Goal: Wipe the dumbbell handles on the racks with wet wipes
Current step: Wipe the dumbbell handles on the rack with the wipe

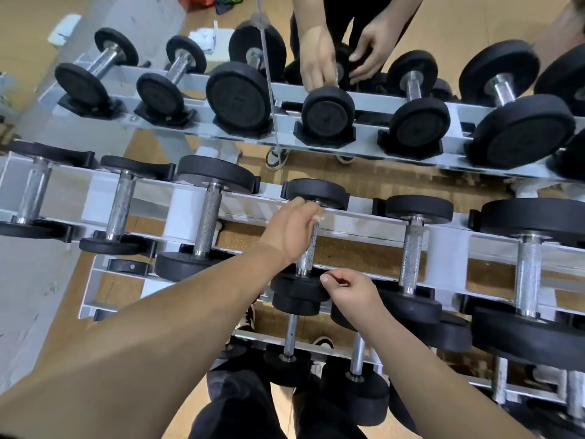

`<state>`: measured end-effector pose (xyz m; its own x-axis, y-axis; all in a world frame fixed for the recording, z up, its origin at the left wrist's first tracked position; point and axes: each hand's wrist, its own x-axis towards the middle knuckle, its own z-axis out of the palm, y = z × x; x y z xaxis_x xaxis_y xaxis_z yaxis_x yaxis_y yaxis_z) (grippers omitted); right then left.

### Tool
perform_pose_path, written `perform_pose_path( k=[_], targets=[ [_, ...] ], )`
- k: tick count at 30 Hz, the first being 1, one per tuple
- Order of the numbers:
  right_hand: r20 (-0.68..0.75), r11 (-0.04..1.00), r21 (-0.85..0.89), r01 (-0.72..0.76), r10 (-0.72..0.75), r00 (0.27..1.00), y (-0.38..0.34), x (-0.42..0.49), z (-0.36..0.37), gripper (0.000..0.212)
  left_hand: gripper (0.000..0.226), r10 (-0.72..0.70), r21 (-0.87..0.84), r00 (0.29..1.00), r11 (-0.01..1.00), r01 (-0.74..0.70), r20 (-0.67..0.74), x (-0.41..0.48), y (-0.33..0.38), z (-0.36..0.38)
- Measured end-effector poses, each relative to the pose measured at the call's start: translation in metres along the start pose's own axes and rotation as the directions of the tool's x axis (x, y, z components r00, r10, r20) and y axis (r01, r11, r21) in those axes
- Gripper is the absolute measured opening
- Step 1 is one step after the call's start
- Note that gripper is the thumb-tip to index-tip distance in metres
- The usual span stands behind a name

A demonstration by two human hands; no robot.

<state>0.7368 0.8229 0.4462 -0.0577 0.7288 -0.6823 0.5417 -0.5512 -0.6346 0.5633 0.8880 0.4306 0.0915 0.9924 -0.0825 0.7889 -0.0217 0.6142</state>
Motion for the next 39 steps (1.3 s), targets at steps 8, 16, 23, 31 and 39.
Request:
perform_pose_path(
  k=[8, 16, 23, 31, 39],
  targets=[
    [0.018, 0.999, 0.009, -0.031, 0.031, 0.999, -0.004, -0.005, 0.002, 0.018, 0.017, -0.224, 0.193, 0.874, 0.969, 0.153, 0.431, -0.024, 0.020, -0.006],
    [0.038, 0.985, 0.165, -0.057, 0.052, 0.998, -0.014, -0.023, -0.013, 0.015, 0.009, -0.455, -0.417, 0.873, 0.768, 0.486, 0.178, -0.058, 0.040, -0.038],
    [0.240, 0.825, 0.555, -0.102, -0.041, 0.970, -0.050, -0.061, -0.037, 0.019, 0.010, -0.457, -0.803, 0.800, 0.257, 0.537, 0.389, -0.114, 0.077, -0.070],
    [0.173, 0.908, 0.419, 0.002, -0.082, 0.982, -0.073, -0.097, 0.006, 0.014, 0.022, -0.627, -0.753, 0.771, 0.451, 0.478, 0.113, -0.167, 0.079, -0.098],
    [0.121, 0.874, 0.486, 0.006, -0.074, 0.990, -0.087, -0.136, 0.104, 0.018, 0.011, -0.613, -0.696, 0.789, 0.551, 0.460, 0.036, -0.234, 0.016, -0.144]
  ],
)
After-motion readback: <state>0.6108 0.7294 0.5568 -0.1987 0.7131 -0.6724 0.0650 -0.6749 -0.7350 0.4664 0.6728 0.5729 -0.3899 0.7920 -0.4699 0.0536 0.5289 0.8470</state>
